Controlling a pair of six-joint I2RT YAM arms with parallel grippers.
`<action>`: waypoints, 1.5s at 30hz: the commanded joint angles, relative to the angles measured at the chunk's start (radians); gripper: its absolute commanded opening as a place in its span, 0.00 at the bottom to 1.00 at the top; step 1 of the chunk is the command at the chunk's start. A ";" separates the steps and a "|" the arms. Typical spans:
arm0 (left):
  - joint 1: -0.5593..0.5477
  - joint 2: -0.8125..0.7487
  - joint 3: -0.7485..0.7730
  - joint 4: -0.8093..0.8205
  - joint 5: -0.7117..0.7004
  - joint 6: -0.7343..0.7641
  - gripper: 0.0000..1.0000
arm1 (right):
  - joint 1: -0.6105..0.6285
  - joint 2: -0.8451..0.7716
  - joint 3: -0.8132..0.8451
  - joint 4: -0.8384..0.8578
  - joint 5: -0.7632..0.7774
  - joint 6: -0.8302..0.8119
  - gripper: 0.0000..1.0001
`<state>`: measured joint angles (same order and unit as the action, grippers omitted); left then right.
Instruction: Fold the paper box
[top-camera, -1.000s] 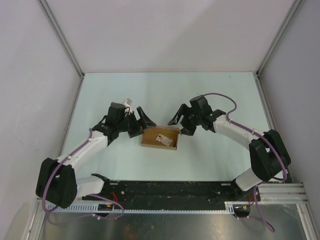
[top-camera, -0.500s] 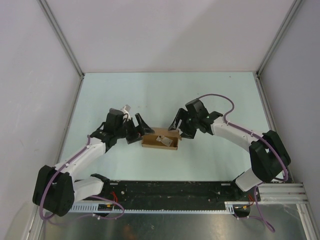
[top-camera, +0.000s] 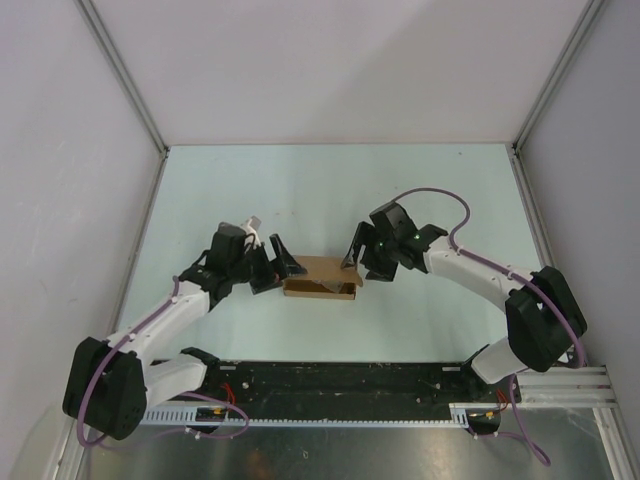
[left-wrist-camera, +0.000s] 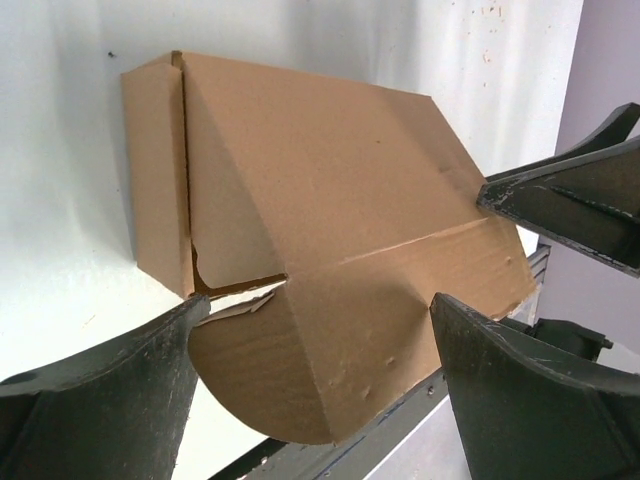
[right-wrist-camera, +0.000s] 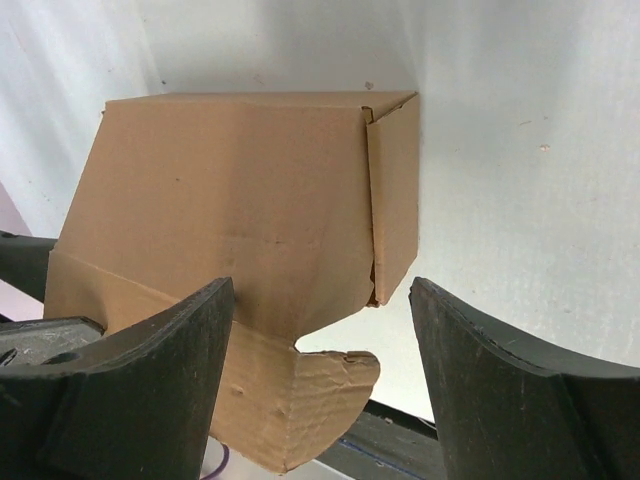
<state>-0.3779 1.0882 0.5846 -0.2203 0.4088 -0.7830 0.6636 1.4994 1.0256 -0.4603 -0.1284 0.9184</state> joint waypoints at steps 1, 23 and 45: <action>-0.004 -0.031 -0.022 -0.005 0.028 0.036 0.96 | 0.016 -0.013 0.037 -0.031 0.042 -0.024 0.77; -0.006 -0.062 -0.109 -0.028 -0.031 0.062 0.96 | 0.068 -0.004 0.013 -0.078 0.136 -0.038 0.77; -0.003 -0.074 -0.138 -0.033 -0.157 0.064 0.96 | 0.071 -0.007 -0.068 -0.064 0.197 -0.029 0.77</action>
<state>-0.3779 1.0378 0.4431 -0.2577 0.2710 -0.7322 0.7288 1.5005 0.9657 -0.5335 0.0364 0.8860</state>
